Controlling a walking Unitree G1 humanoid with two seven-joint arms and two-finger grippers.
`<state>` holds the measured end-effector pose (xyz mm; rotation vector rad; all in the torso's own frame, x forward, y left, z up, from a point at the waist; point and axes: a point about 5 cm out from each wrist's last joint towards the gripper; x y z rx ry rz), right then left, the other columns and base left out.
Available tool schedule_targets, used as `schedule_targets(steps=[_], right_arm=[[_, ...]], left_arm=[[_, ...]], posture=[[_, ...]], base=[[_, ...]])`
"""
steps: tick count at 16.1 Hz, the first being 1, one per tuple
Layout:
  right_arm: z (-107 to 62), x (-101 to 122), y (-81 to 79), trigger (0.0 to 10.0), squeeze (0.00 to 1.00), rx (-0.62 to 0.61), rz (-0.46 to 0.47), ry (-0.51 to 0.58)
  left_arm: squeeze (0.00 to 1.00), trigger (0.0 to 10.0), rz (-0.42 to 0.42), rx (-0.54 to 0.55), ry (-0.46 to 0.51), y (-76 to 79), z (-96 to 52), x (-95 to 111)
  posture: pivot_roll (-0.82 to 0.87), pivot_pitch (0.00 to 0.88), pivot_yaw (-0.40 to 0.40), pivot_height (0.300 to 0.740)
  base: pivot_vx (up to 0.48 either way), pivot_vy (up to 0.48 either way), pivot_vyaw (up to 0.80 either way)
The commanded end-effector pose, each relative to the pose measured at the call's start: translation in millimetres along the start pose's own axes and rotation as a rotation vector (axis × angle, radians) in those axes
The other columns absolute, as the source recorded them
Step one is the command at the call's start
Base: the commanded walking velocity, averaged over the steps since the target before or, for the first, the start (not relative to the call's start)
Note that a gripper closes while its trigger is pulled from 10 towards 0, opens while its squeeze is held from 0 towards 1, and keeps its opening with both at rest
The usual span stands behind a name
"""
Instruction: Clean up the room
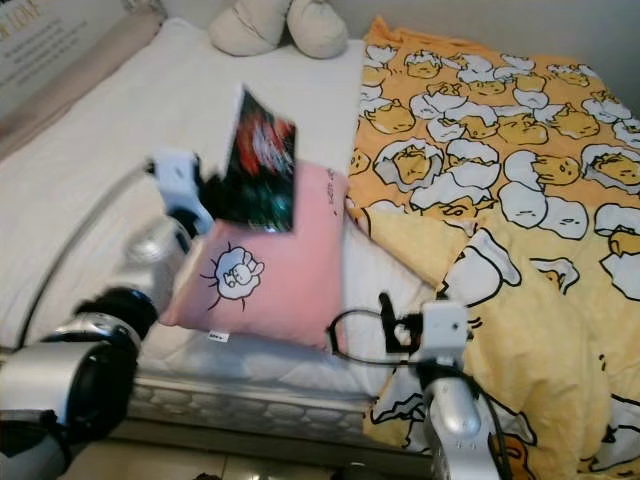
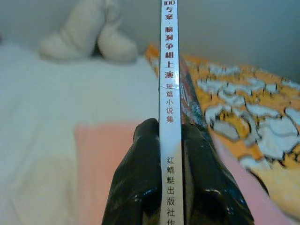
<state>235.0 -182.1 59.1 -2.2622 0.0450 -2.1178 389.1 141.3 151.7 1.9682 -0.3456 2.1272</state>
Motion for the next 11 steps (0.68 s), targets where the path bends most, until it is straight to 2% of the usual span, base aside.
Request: schedule_targets(steps=[1, 2, 5, 7, 9, 11], right_arm=[[5.8, 16, -0.2, 10.0, 0.0, -0.009, 0.022, 0.066], [9.4, 22, -0.9, 10.0, 0.0, -0.012, 0.034, 0.094], [15.5, 34, -5.5, 10.0, 0.0, -0.003, 0.053, 0.141], [16.8, 32, -5.2, 10.0, 0.0, -0.005, 0.063, 0.136], [16.9, 28, -2.8, 10.0, 0.0, -0.017, 0.074, 0.12], [16.8, 28, -2.7, 10.0, 0.0, -0.018, 0.073, 0.119]], left_arm=[[0.0, 0.0, 0.005, -0.042, 0.051, 5.6, 4.4, 10], [0.0, 0.0, -0.024, -0.043, 0.069, 6.1, 3.8, 11], [0.0, 0.0, -0.023, -0.047, 0.089, 9.6, 2.0, 10], [0.0, 0.0, 0.019, -0.084, 0.077, 12.5, 0.6, 7], [0.0, 0.0, 0.059, -0.114, 0.057, 8.3, -0.3, 8], [0.0, 0.0, 0.066, -0.116, 0.053, 7.5, -0.5, 8]], posture=[[-0.07, 0.0, 0.033, 0.732], [-0.07, 0.0, 0.04, 0.732], [-0.06, 0.0, 0.038, 0.732], [-0.04, 0.0, 0.034, 0.732], [-0.04, 0.0, 0.031, 0.732], [-0.04, 0.0, 0.031, 0.732]], base=[[0.0, 0.48, 0.0], [0.0, 0.48, 0.0], [0.0, 0.48, 0.0], [0.0, 0.48, 0.0], [0.0, 0.48, 0.0], [0.0, 0.48, 0.0]])
Point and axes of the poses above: a point about 5 cm out from each wrist's last joint towards the gripper, its own z axis pointing out of the wrist towards the gripper, its own x axis along the axis of the wrist's last joint, y = z × x, and after that the axes turned 4 degrees about z, right-handed
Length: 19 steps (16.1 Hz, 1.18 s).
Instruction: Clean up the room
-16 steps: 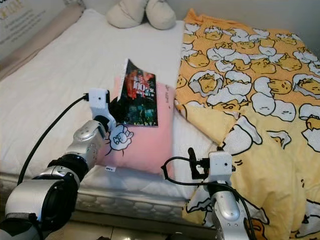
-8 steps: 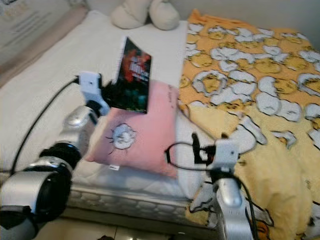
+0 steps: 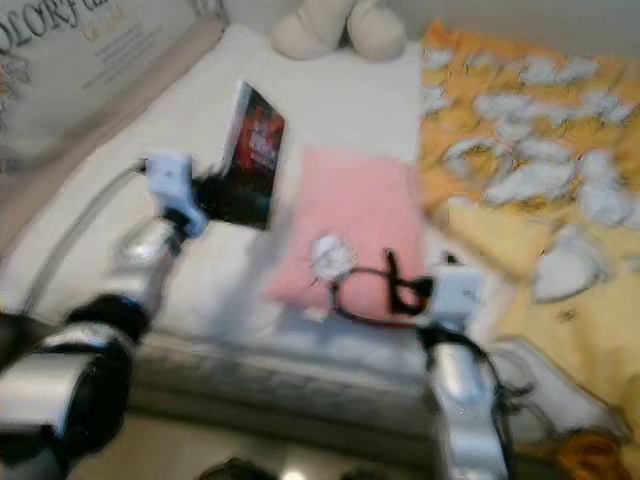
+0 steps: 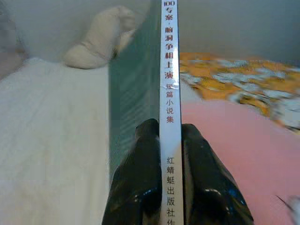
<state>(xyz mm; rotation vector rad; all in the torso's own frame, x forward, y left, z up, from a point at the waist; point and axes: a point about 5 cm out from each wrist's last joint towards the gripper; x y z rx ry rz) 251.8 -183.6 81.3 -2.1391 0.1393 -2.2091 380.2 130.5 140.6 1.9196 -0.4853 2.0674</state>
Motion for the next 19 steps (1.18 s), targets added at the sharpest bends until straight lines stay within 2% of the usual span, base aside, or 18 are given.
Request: schedule_targets(steps=[1, 4, 6, 7, 8, 11, 19], right_arm=[[1.7, 2, -4.1, 10.0, 0.0, 0.006, 0.014, 0.015], [1.0, 1, -4.5, 10.0, 0.0, 0.007, 0.01, 0.012], [-0.3, 0, -3.8, 10.0, 0.0, 0.006, 0.007, 0.008], [-1.2, -1, -3.2, 10.0, 0.0, 0.006, 0.005, 0.005], [-2.2, -2, -2.5, 10.0, 0.0, 0.005, 0.001, 0.003], [-4.6, -3, -2.6, 10.0, 0.0, 0.007, -0.009, -0.002], [-7.7, -7, -3.5, 10.0, 0.0, 0.023, -0.03, -0.018]], left_arm=[[0.0, 0.0, 0.048, -0.002, 0.052, -9.1, 4.4, 19], [0.0, 0.0, 0.056, -0.013, 0.04, -9.5, 5.0, 19], [0.0, 0.0, 0.09, -0.013, 0.012, -7.4, 6.3, 17], [0.0, 10.0, 0.109, -0.008, -0.004, -4.5, 7.8, 15], [0.0, 10.0, 0.106, -0.003, -0.013, -0.3, 9.8, 14], [0.0, 10.0, 0.045, 0.035, -0.037, -1.7, 9.0, 9], [0.0, 10.0, 0.08, 0.019, -0.055, 6.7, 13.7, 9]], posture=[[-0.03, 0.0, 0.031, 0.732], [-0.04, 0.0, 0.032, 0.732], [-0.04, 0.0, 0.032, 0.732], [-0.05, 0.0, 0.033, 0.732], [-0.05, 0.0, 0.033, 0.732], [-0.06, 0.0, 0.032, 0.732], [-0.06, 0.0, 0.022, 0.732]], base=[[0.0, 0.48, 0.0], [0.0, 0.48, 0.0], [0.0, 0.48, 0.0], [0.0, 0.0, 0.0], [0.0, 0.0, 0.0], [0.37, 0.306, 0.0], [0.388, 0.28, 0.0]])
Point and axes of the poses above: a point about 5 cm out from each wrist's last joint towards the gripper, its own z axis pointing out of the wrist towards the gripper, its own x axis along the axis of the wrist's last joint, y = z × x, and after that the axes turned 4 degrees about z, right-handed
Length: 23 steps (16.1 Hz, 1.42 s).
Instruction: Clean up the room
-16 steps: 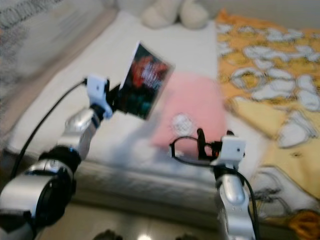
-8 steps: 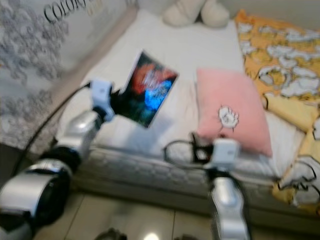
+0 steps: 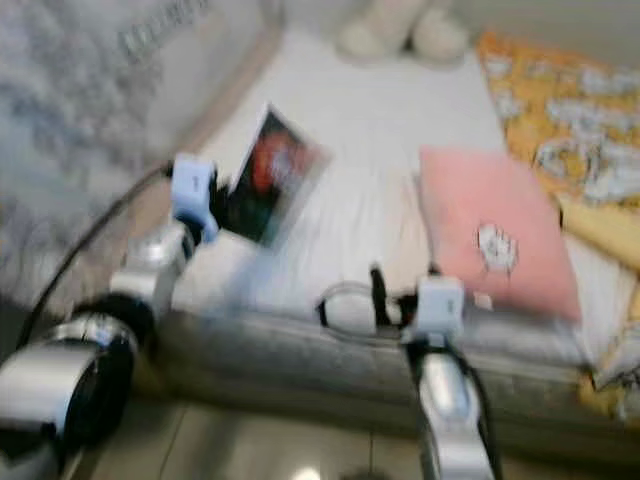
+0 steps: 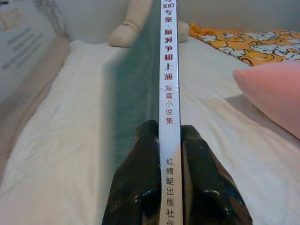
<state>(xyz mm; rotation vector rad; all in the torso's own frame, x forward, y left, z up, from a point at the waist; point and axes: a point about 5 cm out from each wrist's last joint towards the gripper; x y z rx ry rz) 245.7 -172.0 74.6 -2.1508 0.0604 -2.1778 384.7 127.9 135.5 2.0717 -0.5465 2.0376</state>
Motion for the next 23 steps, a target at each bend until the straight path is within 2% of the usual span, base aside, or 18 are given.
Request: schedule_targets(steps=[1, 2, 4, 7, 8, 10, 11, 12, 13, 14, 15, 17, 18, 19, 20, 21, 22, 23], right_arm=[[-2.3, 1, 6.9, 10.0, 0.0, -0.021, -0.008, 0.002], [-2.7, 0, 6.7, 10.0, 0.0, -0.019, -0.008, 0.001], [-7.1, -1, 6.0, 10.0, 0.0, -0.008, -0.014, -0.008], [-23.4, -1, 4.9, 10.0, 0.0, 0.016, -0.033, -0.039], [-33.5, -1, 4.5, 10.0, 0.0, 0.028, -0.05, -0.057], [-47.3, 1, 5.2, 10.0, 0.0, 0.025, -0.061, -0.07], [-71.1, 5, 9.3, 10.0, 0.0, -0.019, -0.059, -0.095], [-79.1, 7, 9.5, 10.0, 0.0, -0.031, -0.055, -0.102], [-97.8, 13, 6.3, 10.0, 0.0, -0.042, -0.049, -0.116], [-117.6, 18, 3.4, 10.0, 0.0, -0.06, -0.038, -0.15], [-138.6, 23, -2.1, 10.0, 0.0, -0.059, -0.04, -0.196], [-158.0, 33, -9.6, 10.0, 0.0, -0.041, -0.052, -0.236], [-166.1, 38, -11.8, 10.0, 0.0, -0.031, -0.059, -0.253], [-182.5, 48, -12.5, 10.0, 0.0, -0.034, -0.072, -0.308], [-184.8, 51, -11.8, 10.0, 0.0, -0.043, -0.074, -0.317], [-184.9, 52, -12.0, 10.0, 0.0, -0.052, -0.071, -0.32], [-185.6, 53, -14.4, 10.0, 0.0, -0.056, -0.067, -0.322], [-186.7, 53, -15.8, 10.0, 0.0, -0.057, -0.066, -0.327]], left_arm=[[0.0, 10.0, 0.011, -0.018, 0.052, 6.0, 7.5, 15], [0.0, 10.0, 0.01, -0.018, 0.051, 6.3, 7.7, 15], [0.0, 10.0, -0.007, -0.043, 0.046, 17.5, 12.4, 17], [0.0, 10.0, -0.138, -0.26, 0.044, 81.4, 32.3, 36], [0.0, 10.0, -0.224, -0.361, 0.045, 113.6, 38.6, 48], [0.0, 10.0, -0.278, -0.435, 0.063, 140.2, 41.6, 61], [0.0, 10.0, -0.362, -0.524, 0.083, 171.4, 42.6, 78], [0.0, 10.0, -0.401, -0.538, 0.087, 176.7, 42.7, 82], [0.0, 10.0, -0.483, -0.579, 0.098, 185.5, 42.8, 91], [0.0, 10.0, -0.608, -0.595, 0.075, 193.1, 43.1, 96], [0.0, 10.0, -0.741, -0.563, 0.015, 196.6, 42.3, 87], [0.0, 10.0, -0.848, -0.498, -0.056, 198.6, 40.0, 71], [0.0, 10.0, -0.865, -0.479, -0.084, 201.6, 38.3, 65], [0.0, 10.0, -0.908, -0.451, -0.137, 214.8, 33.4, 55], [0.0, 10.0, -0.936, -0.45, -0.142, 218.1, 32.9, 56], [0.0, 10.0, -0.954, -0.409, -0.154, 213.7, 33.6, 52], [0.0, 10.0, -0.91, -0.308, -0.181, 197.9, 34.5, 39], [0.0, 10.0, -0.824, -0.257, -0.204, 188.7, 34.1, 31]], posture=[[-0.06, 0.0, 0.022, 0.732], [-0.06, 0.0, 0.021, 0.732], [-0.07, 0.0, 0.014, 0.732], [-0.11, 0.0, -0.009, 0.732], [-0.13, 0.0, -0.013, 0.732], [-0.21, 0.0, -0.01, 0.732], [-0.26, 0.042, -0.003, 0.732], [-0.28, 0.066, 0.001, 0.732], [-0.33, 0.12, 0.004, 0.732], [-0.36, 0.162, -0.001, 0.732], [-0.41, 0.236, -0.013, 0.732], [-0.45, 0.269, -0.02, 0.732], [-0.48, 0.309, -0.036, 0.732], [-0.51, 0.344, -0.058, 0.732], [-0.51, 0.351, -0.059, 0.732], [-0.52, 0.356, -0.062, 0.732], [-0.52, 0.36, -0.058, 0.732], [-0.51, 0.36, -0.055, 0.732]], base=[[0.405, 0.255, 0.0], [0.405, 0.255, 0.0], [0.424, 0.127, 0.0], [0.0, 0.0, 0.0], [0.0, 0.0, 0.0], [0.0, 0.0, 0.0], [0.0, 0.0, 0.0], [0.0, 0.0, 0.0], [0.0, 0.0, 0.0], [0.0, 0.0, 0.0], [0.0, 0.0, 0.0], [0.0, 0.0, 0.0], [0.0, 0.0, 0.0], [0.0, 0.0, 0.0], [0.0, 0.0, 0.0], [0.0, 0.0, 0.0], [0.0, 0.0, 0.0], [0.0, 0.0, 0.0]])
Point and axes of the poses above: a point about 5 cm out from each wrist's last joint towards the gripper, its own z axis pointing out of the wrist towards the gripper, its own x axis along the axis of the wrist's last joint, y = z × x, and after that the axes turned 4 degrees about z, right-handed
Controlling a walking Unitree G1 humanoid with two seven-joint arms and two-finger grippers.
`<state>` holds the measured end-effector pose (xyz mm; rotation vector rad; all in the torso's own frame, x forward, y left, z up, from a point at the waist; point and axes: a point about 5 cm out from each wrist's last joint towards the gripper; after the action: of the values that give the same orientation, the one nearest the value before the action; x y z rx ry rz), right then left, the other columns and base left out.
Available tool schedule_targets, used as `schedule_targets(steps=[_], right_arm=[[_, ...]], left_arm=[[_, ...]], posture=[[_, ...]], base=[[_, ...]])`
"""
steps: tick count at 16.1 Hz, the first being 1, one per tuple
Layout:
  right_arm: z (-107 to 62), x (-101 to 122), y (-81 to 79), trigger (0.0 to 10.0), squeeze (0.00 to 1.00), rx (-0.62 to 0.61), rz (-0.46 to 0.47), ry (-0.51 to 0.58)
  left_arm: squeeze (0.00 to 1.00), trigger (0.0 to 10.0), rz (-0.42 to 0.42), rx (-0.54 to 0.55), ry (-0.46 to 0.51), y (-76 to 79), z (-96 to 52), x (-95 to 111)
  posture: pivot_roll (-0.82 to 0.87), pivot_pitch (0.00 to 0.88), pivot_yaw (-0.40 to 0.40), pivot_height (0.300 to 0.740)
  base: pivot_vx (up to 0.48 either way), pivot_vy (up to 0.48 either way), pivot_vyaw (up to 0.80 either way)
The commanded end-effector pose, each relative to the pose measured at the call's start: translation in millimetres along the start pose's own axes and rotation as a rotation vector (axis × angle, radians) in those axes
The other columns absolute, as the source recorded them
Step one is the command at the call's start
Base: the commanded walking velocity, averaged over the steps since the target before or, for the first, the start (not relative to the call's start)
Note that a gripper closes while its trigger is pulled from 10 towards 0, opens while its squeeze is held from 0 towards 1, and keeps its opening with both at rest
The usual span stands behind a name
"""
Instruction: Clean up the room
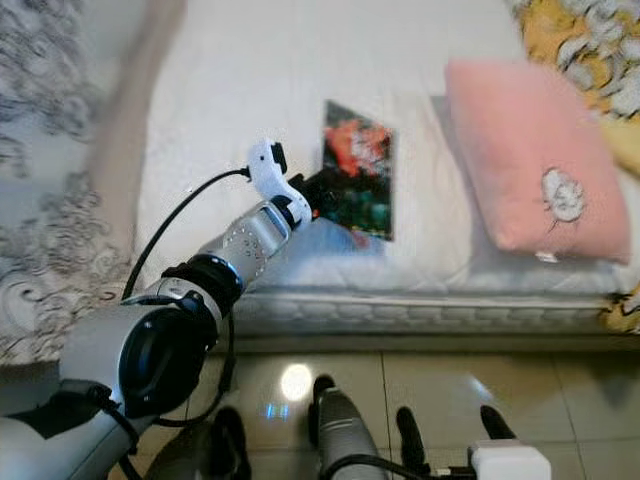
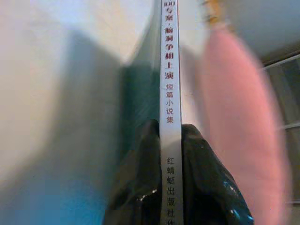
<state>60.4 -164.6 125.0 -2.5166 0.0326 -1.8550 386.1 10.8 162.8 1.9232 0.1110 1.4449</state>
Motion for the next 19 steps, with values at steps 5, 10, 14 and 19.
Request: schedule_targets(steps=[5, 10, 14, 19], right_arm=[[-2.8, -3, -3.3, 10.0, 0.0, -0.006, 0.005, -0.047], [10.9, -5, -0.7, 10.0, 0.0, 0.018, 0.011, -0.03], [16.7, -1, 9.8, 10.0, 0.0, 0.016, 0.022, 0.005], [20.7, 1, 12.4, 10.0, 0.0, 0.015, 0.004, 0.016]], left_arm=[[0.0, 10.0, 0.283, 0.172, -0.073, -10.3, -6.4, -36], [0.13, 10.0, 0.445, 0.294, -0.062, -48.9, -17.7, -17], [1.0, 10.0, 0.378, 0.322, 0.027, -48.5, -15.7, 5], [1.0, 10.0, 0.359, 0.38, 0.081, -56.2, -18.3, 24]], posture=[[-0.47, 0.364, -0.05, 0.732], [-0.41, 0.342, -0.059, 0.732], [-0.4, 0.321, -0.058, 0.732], [-0.41, 0.307, -0.052, 0.732]], base=[[0.0, 0.0, 0.0], [0.0, 0.0, 0.0], [0.0, 0.0, 0.0], [0.0, 0.0, 0.0]])
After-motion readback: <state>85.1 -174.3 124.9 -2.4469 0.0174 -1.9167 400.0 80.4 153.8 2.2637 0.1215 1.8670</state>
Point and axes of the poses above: a point about 5 cm out from each wrist's last joint towards the gripper, its own z axis pointing out of the wrist towards the gripper, its own x axis along the axis of the wrist's last joint, y = z × x, and after that the axes turned 4 degrees about z, right-handed
